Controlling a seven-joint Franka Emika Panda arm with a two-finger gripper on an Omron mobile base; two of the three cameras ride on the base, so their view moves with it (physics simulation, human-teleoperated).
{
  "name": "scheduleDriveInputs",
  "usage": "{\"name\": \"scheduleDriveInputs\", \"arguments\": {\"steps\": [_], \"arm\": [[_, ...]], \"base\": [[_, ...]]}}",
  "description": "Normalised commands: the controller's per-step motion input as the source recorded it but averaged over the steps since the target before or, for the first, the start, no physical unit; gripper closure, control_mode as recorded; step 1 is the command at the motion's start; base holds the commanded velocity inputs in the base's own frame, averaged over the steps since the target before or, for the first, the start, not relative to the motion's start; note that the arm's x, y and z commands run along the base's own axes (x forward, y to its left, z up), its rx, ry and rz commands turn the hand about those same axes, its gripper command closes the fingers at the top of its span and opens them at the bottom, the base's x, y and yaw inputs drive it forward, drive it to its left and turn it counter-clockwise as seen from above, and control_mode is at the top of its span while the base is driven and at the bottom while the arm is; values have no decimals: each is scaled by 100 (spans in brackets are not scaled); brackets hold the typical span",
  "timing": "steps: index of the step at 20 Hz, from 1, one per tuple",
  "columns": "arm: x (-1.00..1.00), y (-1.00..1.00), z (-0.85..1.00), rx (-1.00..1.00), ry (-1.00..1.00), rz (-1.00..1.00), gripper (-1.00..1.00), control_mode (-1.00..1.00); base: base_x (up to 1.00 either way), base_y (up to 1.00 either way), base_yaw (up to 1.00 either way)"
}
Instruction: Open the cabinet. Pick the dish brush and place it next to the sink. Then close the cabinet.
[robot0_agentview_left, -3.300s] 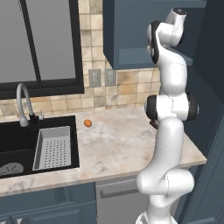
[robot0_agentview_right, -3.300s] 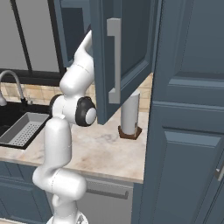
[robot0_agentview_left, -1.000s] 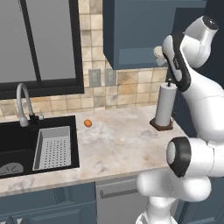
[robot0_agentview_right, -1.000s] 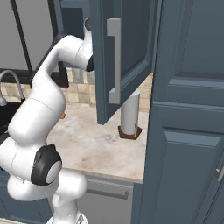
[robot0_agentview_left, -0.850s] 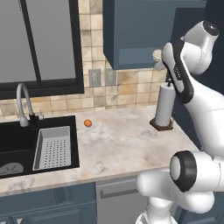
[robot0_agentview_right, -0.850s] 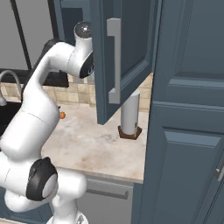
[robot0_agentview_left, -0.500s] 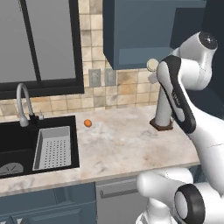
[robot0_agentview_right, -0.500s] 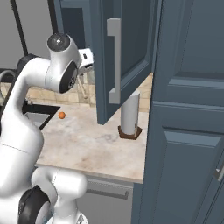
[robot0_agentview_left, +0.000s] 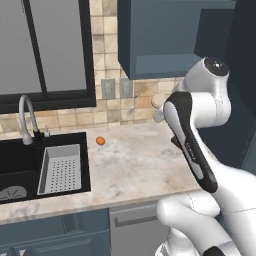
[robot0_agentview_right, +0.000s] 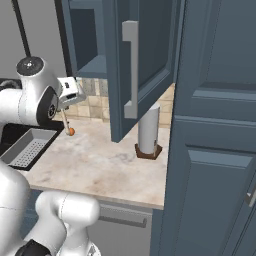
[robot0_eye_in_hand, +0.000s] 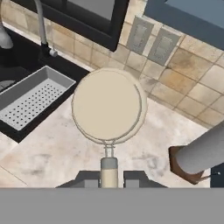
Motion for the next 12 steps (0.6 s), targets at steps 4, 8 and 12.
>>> {"name": "scheduleDriveInputs", "arguments": {"steps": [4, 8, 12], "arm": [[-34, 59, -54, -2, 28, 4, 100, -100], [-11, 50, -73, 0, 25, 5, 100, -100], [0, 48, -63, 0, 14, 4, 100, -100]], "base": [[0, 0, 0], [0, 0, 0], [0, 0, 0]]}}
